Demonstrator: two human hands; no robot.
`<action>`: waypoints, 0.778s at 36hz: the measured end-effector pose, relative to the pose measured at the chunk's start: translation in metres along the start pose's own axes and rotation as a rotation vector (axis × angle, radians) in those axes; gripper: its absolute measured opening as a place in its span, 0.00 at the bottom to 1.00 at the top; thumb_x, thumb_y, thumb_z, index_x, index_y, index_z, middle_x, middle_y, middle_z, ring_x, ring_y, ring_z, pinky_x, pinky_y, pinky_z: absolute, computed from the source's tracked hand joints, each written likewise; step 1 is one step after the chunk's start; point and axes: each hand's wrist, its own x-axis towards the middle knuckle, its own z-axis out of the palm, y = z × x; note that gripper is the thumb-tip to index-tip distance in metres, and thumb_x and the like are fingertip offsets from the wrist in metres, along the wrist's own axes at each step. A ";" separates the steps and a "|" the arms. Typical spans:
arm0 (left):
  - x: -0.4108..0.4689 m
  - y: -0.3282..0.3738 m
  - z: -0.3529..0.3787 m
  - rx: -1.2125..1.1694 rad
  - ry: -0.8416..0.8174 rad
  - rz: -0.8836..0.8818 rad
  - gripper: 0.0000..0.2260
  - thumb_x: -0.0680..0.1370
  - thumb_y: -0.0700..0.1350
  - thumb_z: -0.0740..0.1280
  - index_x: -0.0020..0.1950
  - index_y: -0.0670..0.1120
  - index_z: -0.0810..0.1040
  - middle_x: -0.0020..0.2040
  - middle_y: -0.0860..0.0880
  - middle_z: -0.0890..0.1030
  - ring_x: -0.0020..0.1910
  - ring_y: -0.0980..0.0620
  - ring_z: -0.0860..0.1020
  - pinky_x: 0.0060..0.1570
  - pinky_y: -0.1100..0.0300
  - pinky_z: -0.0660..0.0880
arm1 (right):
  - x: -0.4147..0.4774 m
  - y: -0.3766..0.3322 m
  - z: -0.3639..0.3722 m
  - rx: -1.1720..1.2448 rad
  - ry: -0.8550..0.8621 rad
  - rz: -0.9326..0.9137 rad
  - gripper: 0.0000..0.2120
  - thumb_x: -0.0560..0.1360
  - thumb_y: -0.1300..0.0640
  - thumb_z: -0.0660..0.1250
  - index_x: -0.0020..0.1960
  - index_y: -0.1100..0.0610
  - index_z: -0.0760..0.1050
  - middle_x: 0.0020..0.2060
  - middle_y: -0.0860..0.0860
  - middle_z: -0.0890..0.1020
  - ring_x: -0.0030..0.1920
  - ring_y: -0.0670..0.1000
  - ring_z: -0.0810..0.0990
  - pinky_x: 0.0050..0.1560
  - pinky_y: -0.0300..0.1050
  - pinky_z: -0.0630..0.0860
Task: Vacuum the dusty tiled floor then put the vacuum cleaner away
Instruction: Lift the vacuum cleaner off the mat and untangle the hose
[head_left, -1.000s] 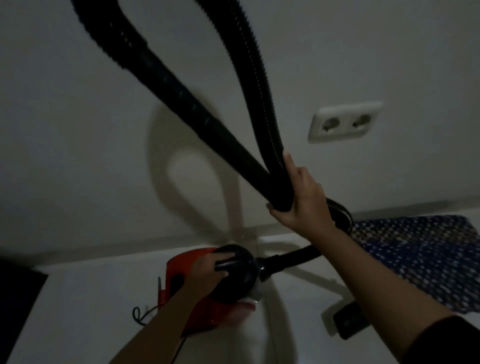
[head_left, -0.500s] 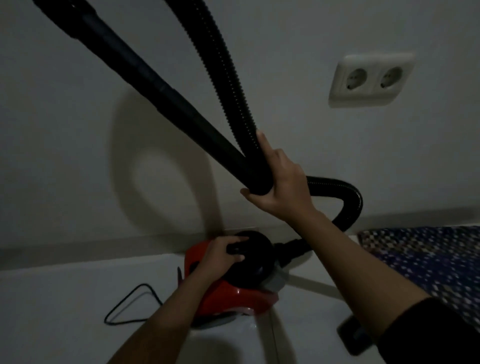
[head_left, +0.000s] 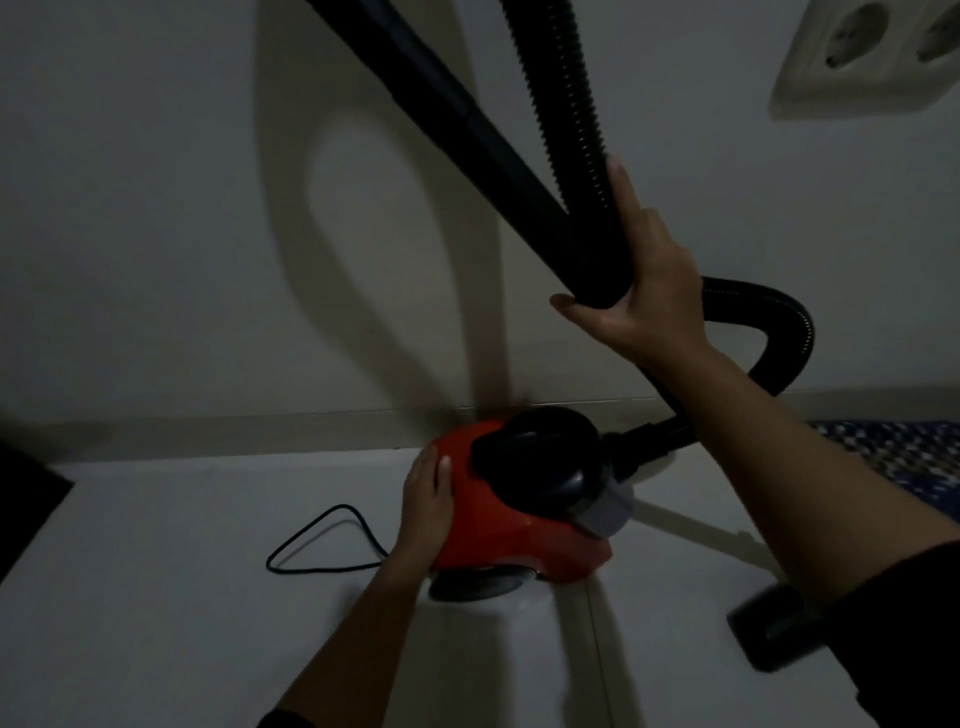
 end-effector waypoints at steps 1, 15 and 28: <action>0.002 -0.015 0.004 -0.016 0.005 -0.044 0.32 0.75 0.67 0.50 0.71 0.48 0.67 0.70 0.46 0.72 0.69 0.48 0.69 0.70 0.44 0.65 | 0.002 0.001 -0.002 0.002 0.007 0.011 0.50 0.64 0.44 0.74 0.79 0.54 0.53 0.52 0.58 0.78 0.47 0.58 0.79 0.44 0.55 0.78; 0.029 -0.081 0.021 -0.438 -0.078 -0.351 0.36 0.64 0.69 0.70 0.70 0.65 0.63 0.74 0.48 0.64 0.70 0.41 0.67 0.66 0.36 0.66 | 0.009 0.008 -0.014 0.077 0.025 0.085 0.51 0.66 0.50 0.77 0.79 0.58 0.52 0.69 0.60 0.72 0.63 0.57 0.73 0.59 0.51 0.74; 0.009 -0.026 0.005 -0.701 0.010 -0.463 0.25 0.70 0.44 0.73 0.66 0.55 0.74 0.62 0.46 0.79 0.58 0.40 0.78 0.60 0.39 0.74 | 0.011 0.011 -0.010 0.060 0.039 0.069 0.50 0.65 0.50 0.76 0.79 0.59 0.54 0.66 0.61 0.73 0.60 0.58 0.75 0.57 0.52 0.77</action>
